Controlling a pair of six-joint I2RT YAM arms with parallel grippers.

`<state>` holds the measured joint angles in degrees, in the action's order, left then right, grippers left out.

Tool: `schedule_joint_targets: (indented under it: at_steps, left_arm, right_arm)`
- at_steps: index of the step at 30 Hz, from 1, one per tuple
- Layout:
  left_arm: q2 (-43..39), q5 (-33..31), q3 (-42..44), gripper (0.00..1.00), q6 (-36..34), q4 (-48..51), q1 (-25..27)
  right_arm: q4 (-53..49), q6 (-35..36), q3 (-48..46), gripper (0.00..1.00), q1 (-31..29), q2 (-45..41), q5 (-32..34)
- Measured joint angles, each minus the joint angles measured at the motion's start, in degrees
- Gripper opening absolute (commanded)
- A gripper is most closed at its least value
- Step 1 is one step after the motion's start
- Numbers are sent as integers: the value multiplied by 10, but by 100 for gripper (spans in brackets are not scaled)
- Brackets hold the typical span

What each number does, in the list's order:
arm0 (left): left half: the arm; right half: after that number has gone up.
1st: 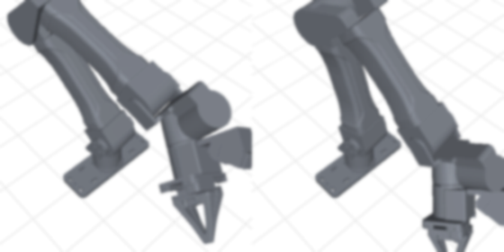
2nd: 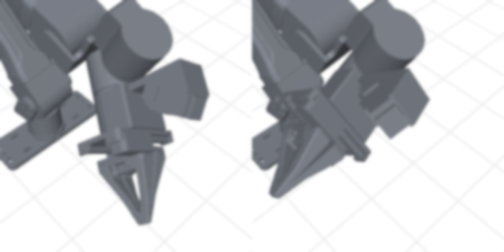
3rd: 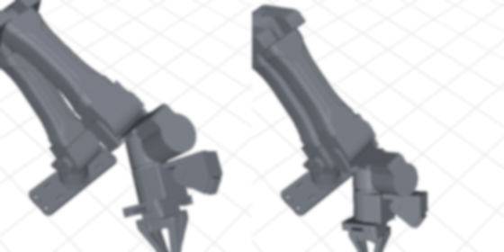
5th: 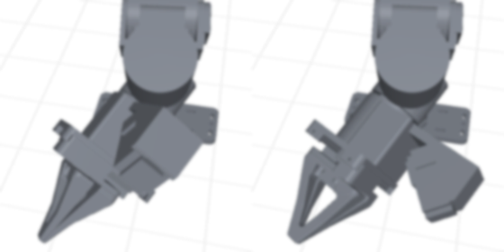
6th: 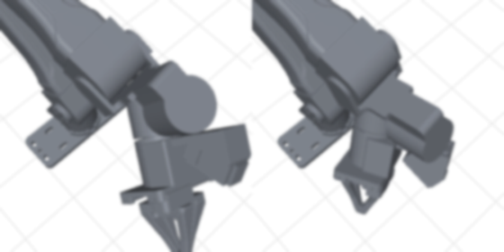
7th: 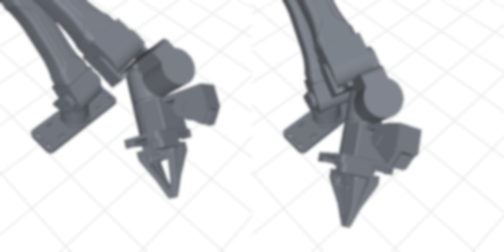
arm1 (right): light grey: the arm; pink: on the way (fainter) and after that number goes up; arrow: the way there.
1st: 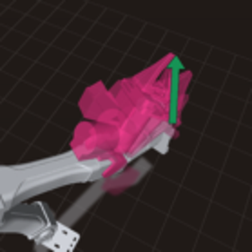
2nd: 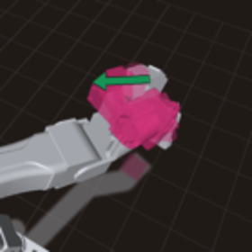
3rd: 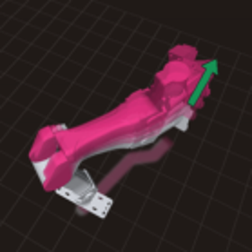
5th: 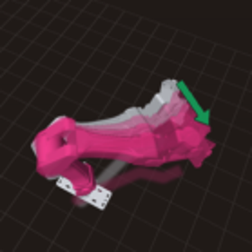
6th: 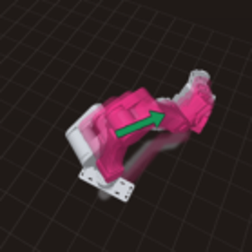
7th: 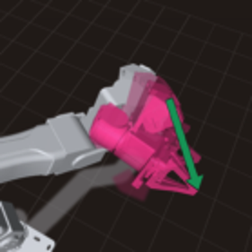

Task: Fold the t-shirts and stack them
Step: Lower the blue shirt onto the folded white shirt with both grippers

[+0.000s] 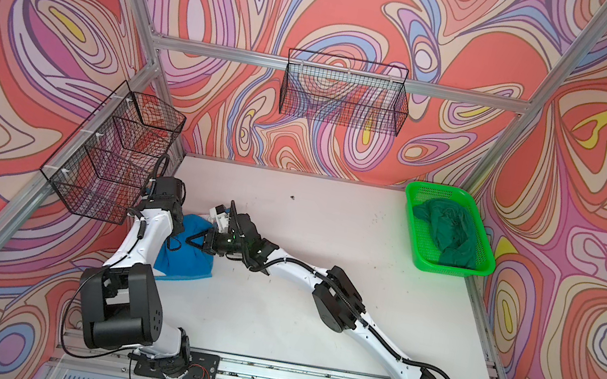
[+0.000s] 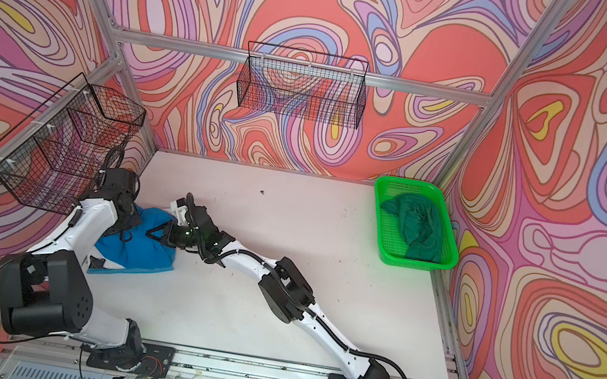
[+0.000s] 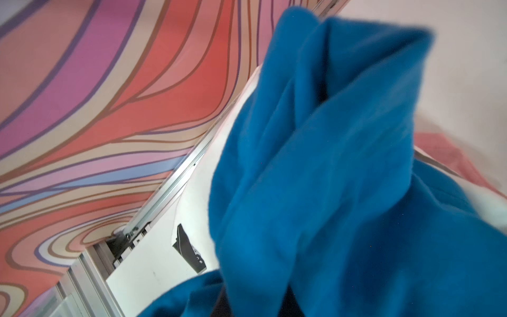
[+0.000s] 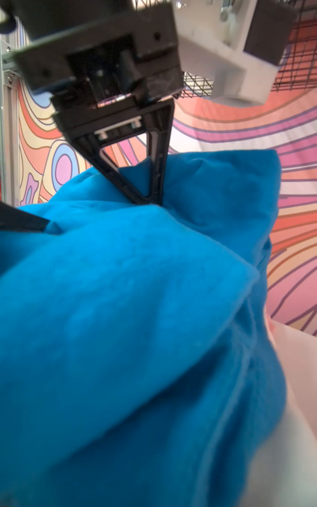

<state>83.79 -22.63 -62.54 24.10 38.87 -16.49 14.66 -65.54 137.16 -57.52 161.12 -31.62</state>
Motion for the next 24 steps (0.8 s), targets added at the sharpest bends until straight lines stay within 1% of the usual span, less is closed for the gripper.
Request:
schedule_joint_targets:
  at_steps: [4, 5, 7, 8, 10, 11, 12, 14, 15, 19, 24]
  left_arm:
    - [5, 26, -10, 49, 7, 10, -1]
    - [4, 32, -11, 56, 10, 13, -1]
    - [2, 40, -12, 64, 14, 15, -1]
    - [0, 44, -12, 67, 17, 16, -1]
    - [-9, 53, -12, 69, 18, 17, -1]
    - [-12, 60, -12, 73, 18, 17, -1]
    - [-14, 65, -12, 80, 18, 18, -1]
    - [-19, 73, -12, 86, 18, 21, -1]
    - [-23, 76, -11, 100, 18, 22, 0]
    - [-59, 80, 7, 100, 28, 43, 7]
    - [-94, 68, 18, 100, 43, 65, 27]
  right_arm:
    - [2, -5, 22, 0, 0, 19, 7]
    - [2, -6, 27, 0, 0, 24, 8]
    - [2, -10, 29, 0, 0, 30, 10]
    - [2, -11, 29, 0, 0, 31, 12]
    - [3, -12, 29, 0, -1, 32, 14]
    - [3, -13, 29, 0, -1, 31, 16]
    - [3, -13, 29, 0, -1, 32, 17]
    - [2, -14, 30, 0, -1, 32, 19]
    - [2, -14, 32, 0, -1, 33, 21]
    - [-4, -14, 44, 0, -2, 37, 24]
    - [-13, -14, 46, 0, -2, 37, 28]
